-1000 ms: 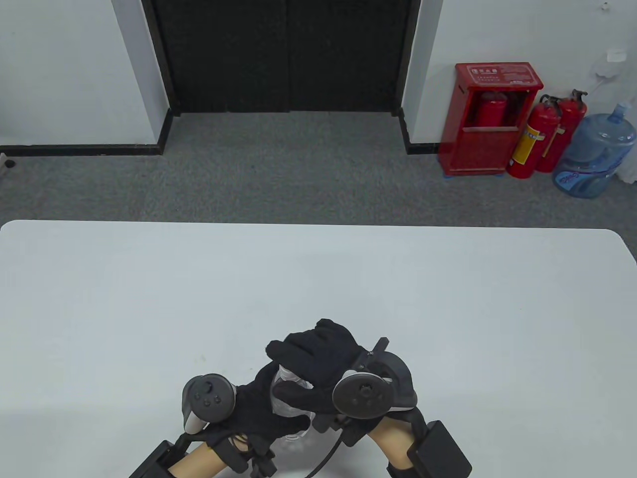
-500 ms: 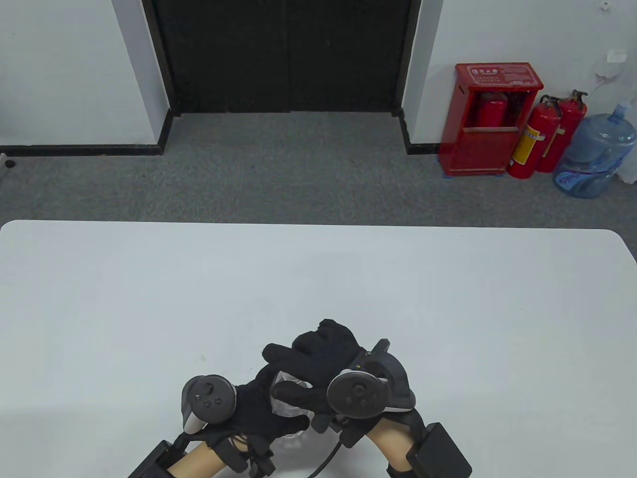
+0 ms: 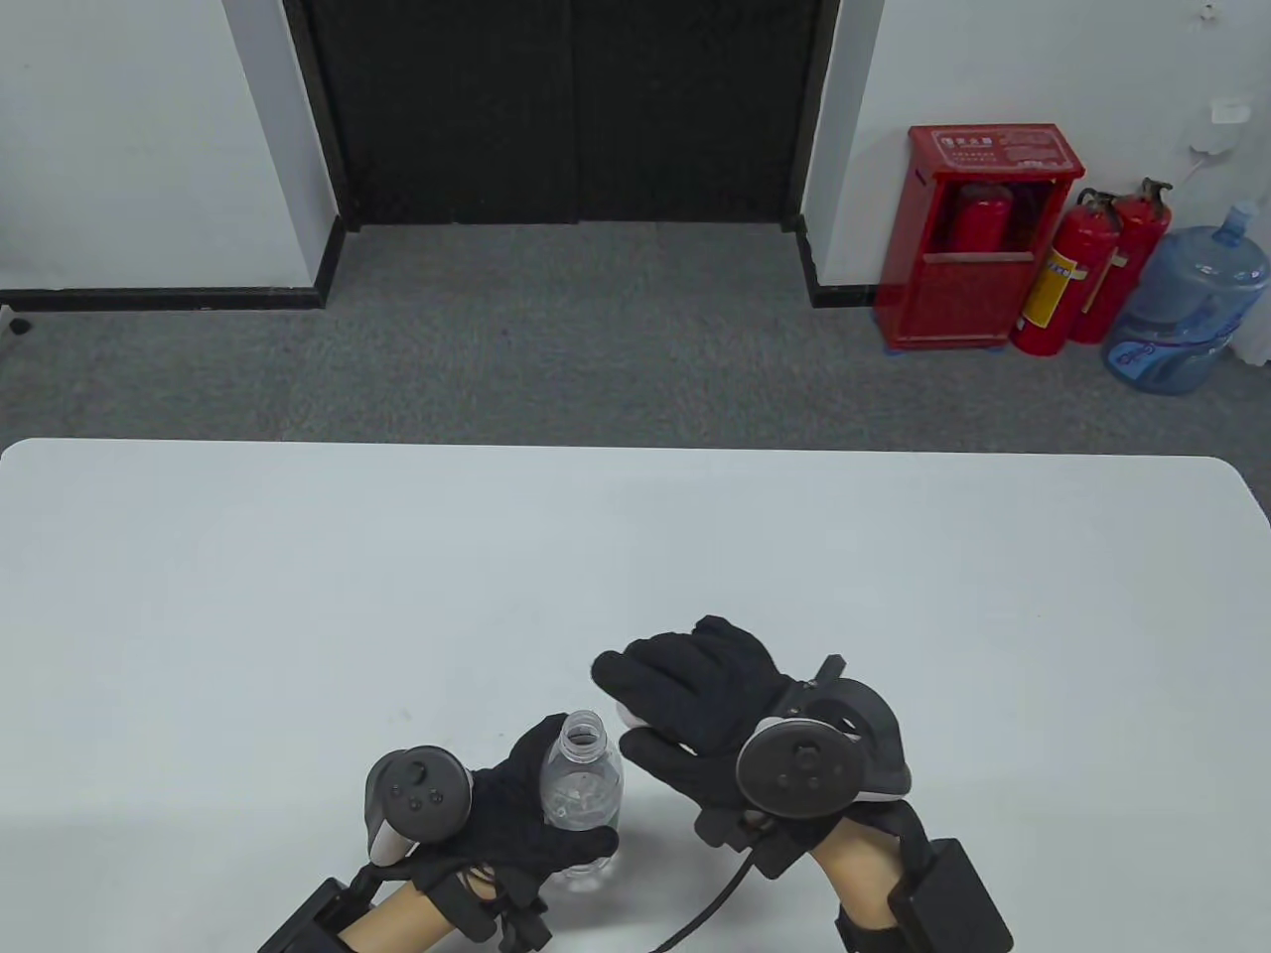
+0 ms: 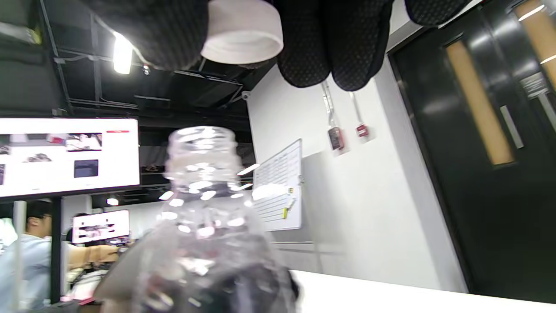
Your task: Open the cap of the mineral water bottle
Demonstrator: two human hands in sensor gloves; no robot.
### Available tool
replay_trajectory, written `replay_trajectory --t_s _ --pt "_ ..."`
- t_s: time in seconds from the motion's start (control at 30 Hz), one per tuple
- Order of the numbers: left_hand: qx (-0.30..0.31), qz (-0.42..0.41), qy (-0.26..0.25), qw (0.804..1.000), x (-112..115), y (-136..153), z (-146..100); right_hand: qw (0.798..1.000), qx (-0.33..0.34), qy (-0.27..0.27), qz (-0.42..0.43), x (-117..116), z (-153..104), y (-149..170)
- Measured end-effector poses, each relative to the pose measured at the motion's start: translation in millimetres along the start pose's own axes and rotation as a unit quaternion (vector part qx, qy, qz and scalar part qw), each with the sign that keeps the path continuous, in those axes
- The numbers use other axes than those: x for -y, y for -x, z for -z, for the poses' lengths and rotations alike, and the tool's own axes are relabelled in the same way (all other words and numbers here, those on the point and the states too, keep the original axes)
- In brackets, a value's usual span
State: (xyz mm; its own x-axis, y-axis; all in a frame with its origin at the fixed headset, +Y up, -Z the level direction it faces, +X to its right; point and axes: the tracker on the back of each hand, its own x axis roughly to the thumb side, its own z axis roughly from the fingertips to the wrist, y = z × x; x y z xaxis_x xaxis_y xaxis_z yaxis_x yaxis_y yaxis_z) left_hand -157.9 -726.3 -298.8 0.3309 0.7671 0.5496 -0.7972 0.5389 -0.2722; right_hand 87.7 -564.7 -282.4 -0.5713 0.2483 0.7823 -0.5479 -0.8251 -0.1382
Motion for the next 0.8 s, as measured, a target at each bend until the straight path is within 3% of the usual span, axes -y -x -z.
replay_trajectory --t_s 0.07,0.13,0.23,0.3,0.5,0.6,0.8 --pt "0.004 0.003 -0.001 1.000 -0.5 -0.4 -0.3 0.999 -0.033 -0.009 -0.017 -5.1 -18.0 15.9" --pt "0.007 -0.003 -0.005 1.000 -1.5 0.2 -0.4 0.997 -0.051 -0.053 -0.012 -20.3 -38.1 34.0" --pt "0.012 -0.015 -0.011 1.000 -3.3 0.1 -0.3 0.978 -0.108 -0.176 0.003 -61.5 -68.7 57.8" --pt "0.019 -0.011 -0.013 1.000 -4.7 -0.8 -1.1 0.974 -0.118 -0.192 -0.005 -86.7 -80.7 67.9" --pt "0.024 -0.004 -0.015 1.000 -8.6 0.1 -4.5 0.924 -0.145 -0.350 -0.042 -143.5 -95.3 81.4" --pt "0.030 -0.001 -0.015 0.999 -9.7 0.7 -5.3 0.921 -0.145 -0.360 -0.036 -159.0 -100.8 81.7" --pt "0.033 -0.004 -0.017 0.999 -11.3 -0.2 -6.0 0.926 -0.129 -0.348 -0.061 -168.5 -99.6 74.4"
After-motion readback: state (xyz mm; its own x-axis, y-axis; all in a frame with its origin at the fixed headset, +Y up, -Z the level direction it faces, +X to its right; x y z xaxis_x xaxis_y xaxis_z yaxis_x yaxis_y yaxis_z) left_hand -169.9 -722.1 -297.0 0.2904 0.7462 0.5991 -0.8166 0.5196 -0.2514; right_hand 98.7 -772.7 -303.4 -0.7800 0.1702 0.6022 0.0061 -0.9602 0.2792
